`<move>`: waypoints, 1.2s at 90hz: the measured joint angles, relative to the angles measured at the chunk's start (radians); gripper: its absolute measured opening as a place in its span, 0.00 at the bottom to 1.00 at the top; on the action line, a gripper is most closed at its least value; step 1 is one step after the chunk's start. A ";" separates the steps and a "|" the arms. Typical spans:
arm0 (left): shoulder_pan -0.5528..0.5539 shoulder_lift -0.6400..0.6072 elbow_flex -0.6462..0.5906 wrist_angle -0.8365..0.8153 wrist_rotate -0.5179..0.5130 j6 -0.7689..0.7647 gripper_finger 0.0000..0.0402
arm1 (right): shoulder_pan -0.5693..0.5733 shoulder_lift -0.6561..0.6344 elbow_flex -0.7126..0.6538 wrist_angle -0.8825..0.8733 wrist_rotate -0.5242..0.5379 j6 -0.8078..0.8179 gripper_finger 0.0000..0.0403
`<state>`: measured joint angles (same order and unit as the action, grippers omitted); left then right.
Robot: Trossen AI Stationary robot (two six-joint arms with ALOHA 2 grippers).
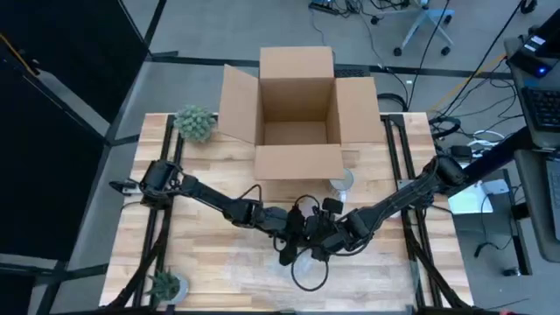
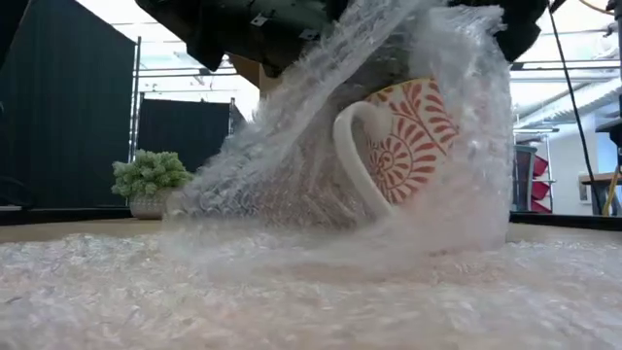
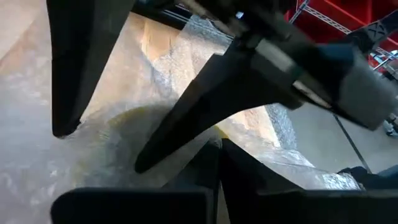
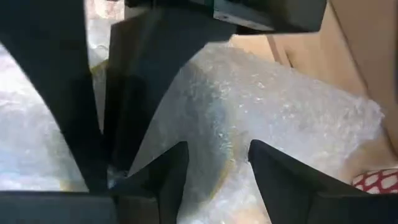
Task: Wrap mug
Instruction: Wrap the orange mug with the bubble wrap
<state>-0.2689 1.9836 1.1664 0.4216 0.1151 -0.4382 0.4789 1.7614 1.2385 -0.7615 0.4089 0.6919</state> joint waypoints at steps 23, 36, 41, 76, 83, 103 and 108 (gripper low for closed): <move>-0.001 -0.078 -0.004 -0.066 0.004 0.010 0.00 | -0.001 0.005 -0.005 0.000 -0.022 -0.005 0.41; -0.003 -0.149 0.003 -0.100 0.004 0.010 0.00 | -0.002 0.009 -0.009 -0.015 -0.025 -0.025 0.41; -0.010 -0.170 0.003 -0.134 0.004 0.010 0.00 | -0.002 0.009 -0.009 -0.013 -0.025 -0.025 0.41; -0.107 -0.265 -0.026 -0.779 -0.240 -0.002 0.00 | -0.001 0.010 -0.009 -0.003 -0.023 -0.042 0.41; -0.122 -0.238 -0.072 -0.696 -0.248 -0.016 0.00 | -0.001 0.010 -0.009 0.000 -0.023 -0.048 0.41; -0.106 -0.195 -0.079 -0.261 -0.229 0.088 0.00 | -0.002 0.010 -0.009 0.001 -0.021 -0.050 0.41; -0.096 -0.192 -0.079 -0.213 -0.221 0.106 0.00 | -0.002 0.010 -0.009 0.003 -0.020 -0.050 0.41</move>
<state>-0.3651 1.7915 1.0870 0.2086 -0.1064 -0.3318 0.4774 1.7710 1.2293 -0.7581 0.3887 0.6415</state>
